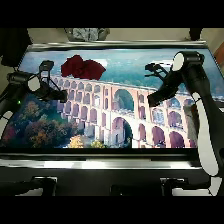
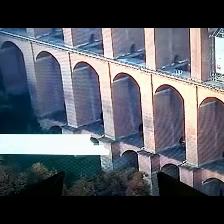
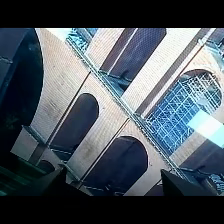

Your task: Fold the shirts.

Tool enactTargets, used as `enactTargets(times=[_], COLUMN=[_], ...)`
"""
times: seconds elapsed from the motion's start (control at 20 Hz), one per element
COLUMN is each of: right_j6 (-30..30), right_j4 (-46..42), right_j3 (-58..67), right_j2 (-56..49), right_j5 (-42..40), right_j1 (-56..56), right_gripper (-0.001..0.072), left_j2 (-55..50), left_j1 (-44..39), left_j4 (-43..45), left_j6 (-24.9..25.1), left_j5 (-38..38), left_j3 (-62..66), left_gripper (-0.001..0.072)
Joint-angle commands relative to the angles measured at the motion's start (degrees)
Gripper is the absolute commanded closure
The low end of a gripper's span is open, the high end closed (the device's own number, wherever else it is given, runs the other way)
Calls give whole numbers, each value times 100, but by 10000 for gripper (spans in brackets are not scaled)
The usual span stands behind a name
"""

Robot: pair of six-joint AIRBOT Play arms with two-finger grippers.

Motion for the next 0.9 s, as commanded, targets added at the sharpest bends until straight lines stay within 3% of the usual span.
enactTargets(times=[0.0,0.55,0.7,0.85], right_j6=[0,-42,-42,-42], right_j4=[0,-7,-9,-74], right_j3=[7,7,7,7], right_j2=[-4,-4,-4,-4], right_j5=[4,-310,-435,-490], right_j1=[2,2,2,2], right_gripper=[19,18,18,18], left_j2=[4,4,-81,-227], left_j1=[2,2,-2,52], left_j4=[2,0,-39,-20], left_j6=[0,-2,0,-4], left_j5=[4,20,793,1093], left_j3=[-2,-4,-11,-11], left_gripper=[-13,-13,-13,-13])
